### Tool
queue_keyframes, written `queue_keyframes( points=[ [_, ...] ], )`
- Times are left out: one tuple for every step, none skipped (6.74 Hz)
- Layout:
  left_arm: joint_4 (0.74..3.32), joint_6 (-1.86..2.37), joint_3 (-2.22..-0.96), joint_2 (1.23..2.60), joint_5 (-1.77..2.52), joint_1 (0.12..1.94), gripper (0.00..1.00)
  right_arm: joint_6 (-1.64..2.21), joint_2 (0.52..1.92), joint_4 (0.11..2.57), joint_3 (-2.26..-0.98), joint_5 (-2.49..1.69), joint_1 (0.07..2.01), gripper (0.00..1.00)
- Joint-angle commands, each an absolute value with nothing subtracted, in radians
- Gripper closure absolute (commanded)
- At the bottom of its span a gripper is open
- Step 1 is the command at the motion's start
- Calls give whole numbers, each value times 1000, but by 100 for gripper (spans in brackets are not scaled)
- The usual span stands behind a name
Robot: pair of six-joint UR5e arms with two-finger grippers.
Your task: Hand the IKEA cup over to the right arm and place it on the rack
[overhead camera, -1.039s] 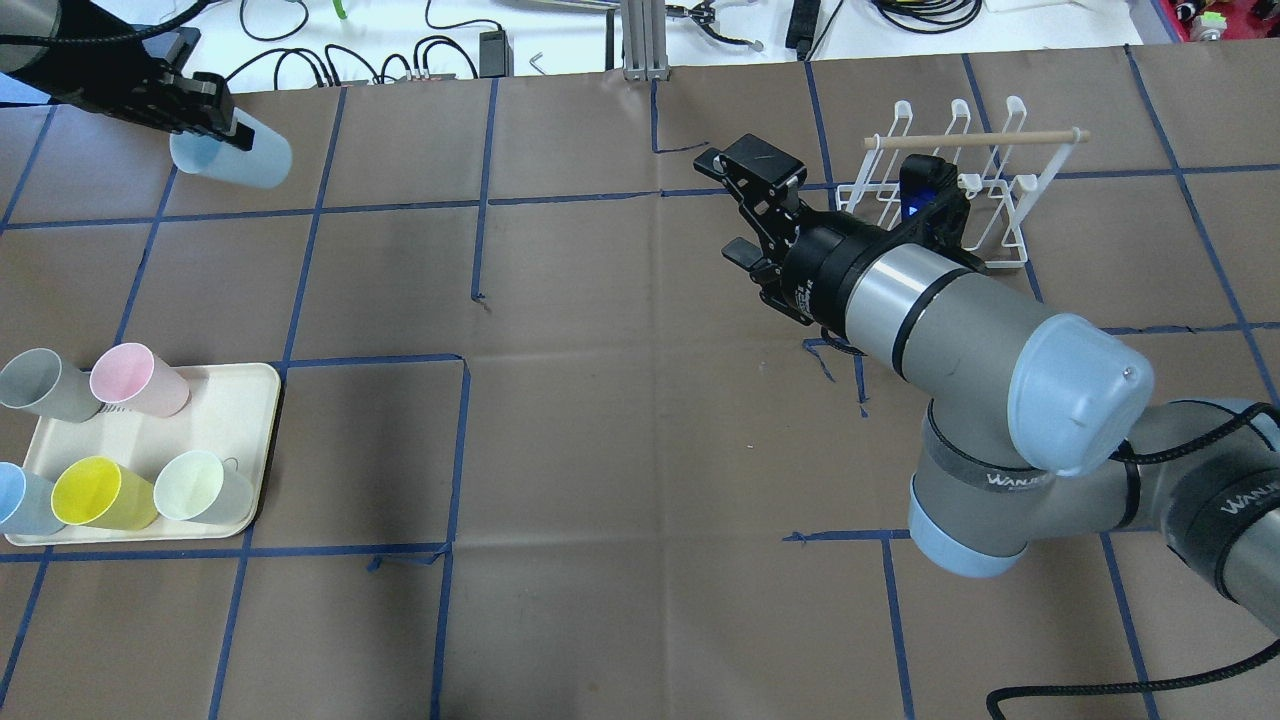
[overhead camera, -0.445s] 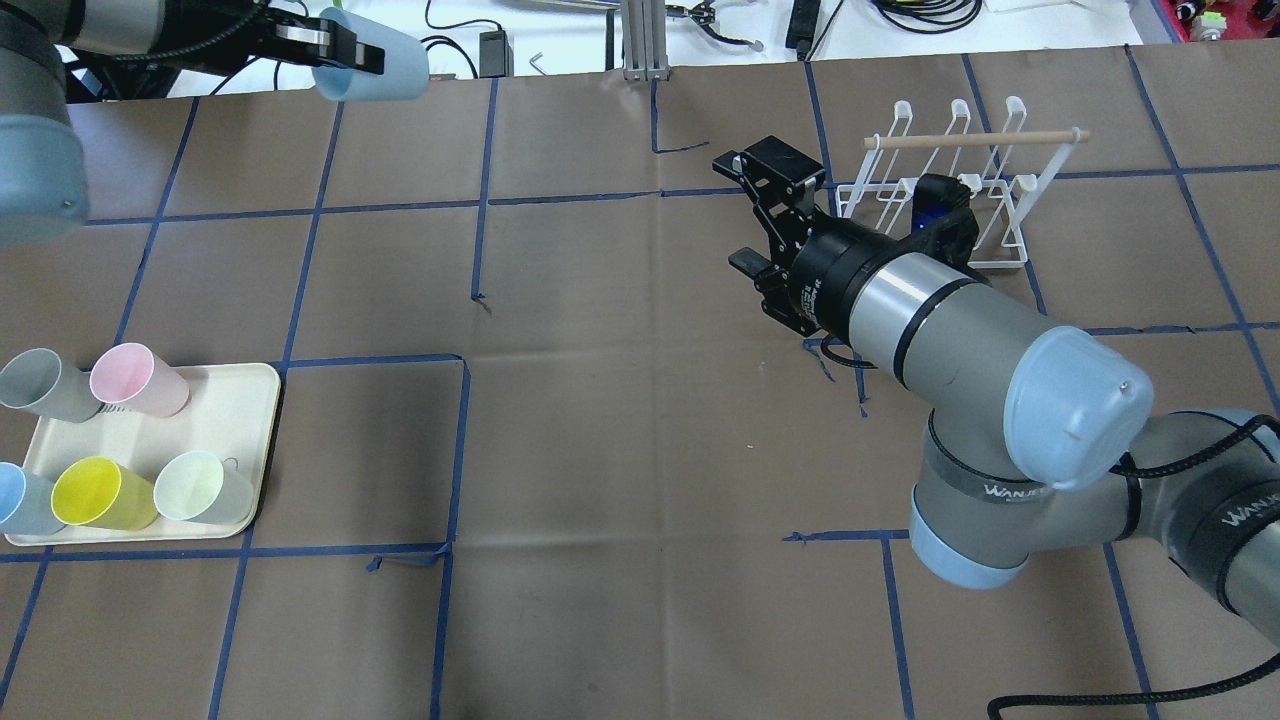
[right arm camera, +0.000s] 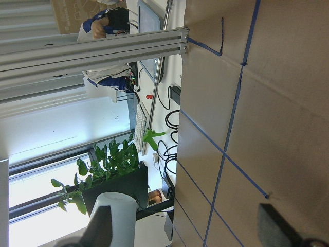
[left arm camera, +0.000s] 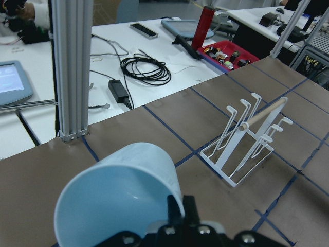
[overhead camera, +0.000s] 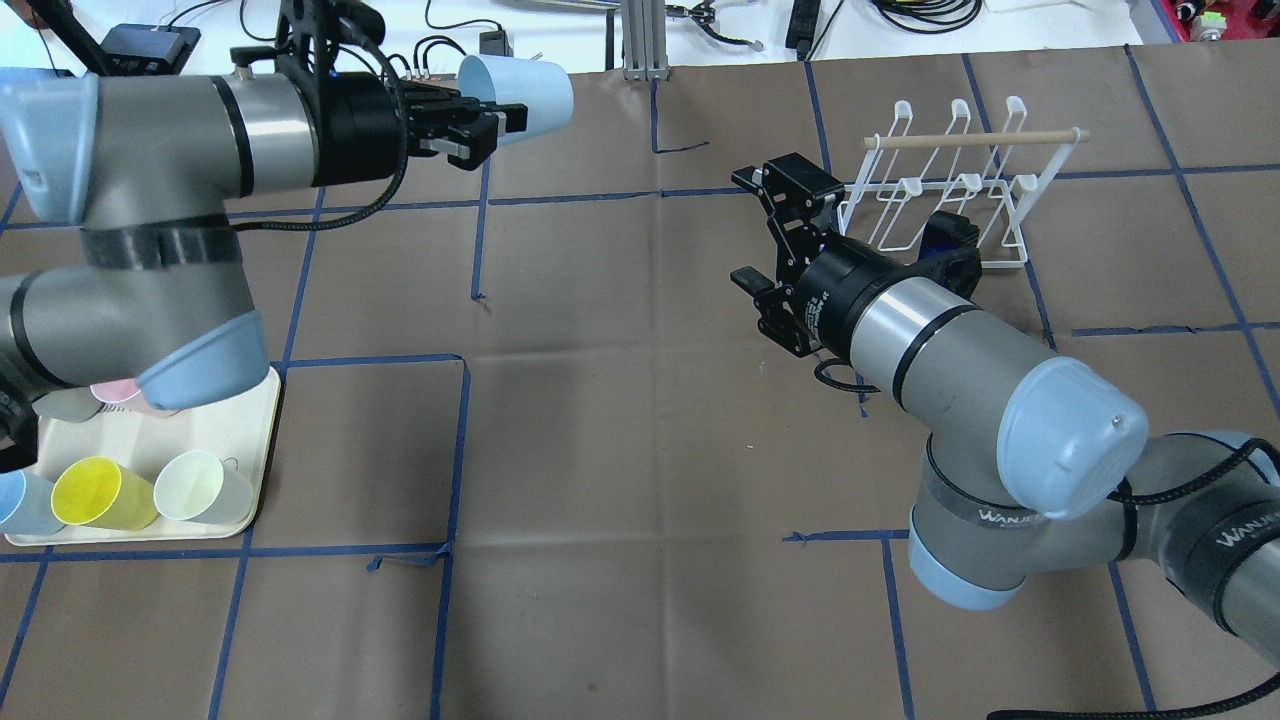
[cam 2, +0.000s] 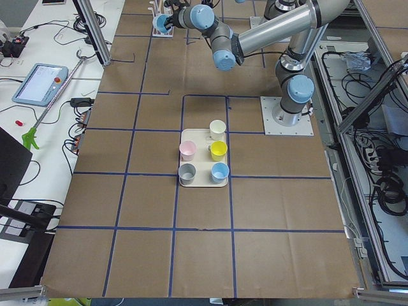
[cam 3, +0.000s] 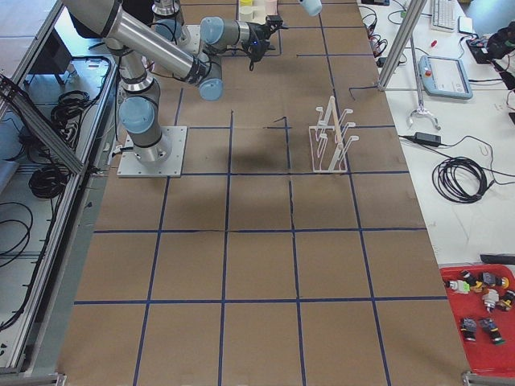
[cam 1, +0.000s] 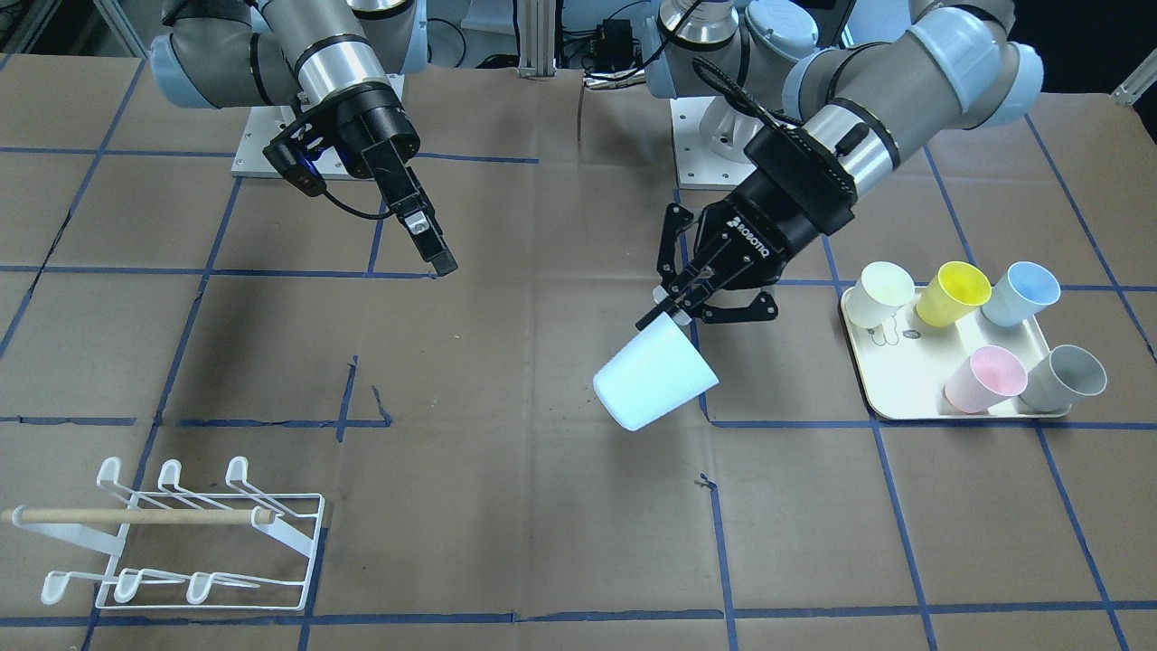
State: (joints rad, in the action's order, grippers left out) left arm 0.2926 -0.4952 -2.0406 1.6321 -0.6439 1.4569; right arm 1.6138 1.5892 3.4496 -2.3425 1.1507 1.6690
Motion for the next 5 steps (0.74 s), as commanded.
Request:
queue_keyframes(
  points=[
    [47, -489, -2202, 1608, -545, 1463, 100, 1641, 1588, 3456, -2338, 1152, 1695, 0],
    [-33, -495, -2274, 1597, -520, 1468, 99, 1650, 1583, 3455, -2324, 1152, 1707, 0],
    [-169, -485, -2346, 1601, -488, 1473, 99, 1660, 1582, 3450, -2304, 1151, 1716, 0],
    [-192, -468, -2364, 1592, -486, 1473, 99, 1663, 1577, 3442, -2283, 1150, 1733, 0],
    [-195, -468, -2367, 1592, -488, 1473, 99, 1677, 1560, 3439, -2278, 1154, 1747, 0]
  ],
)
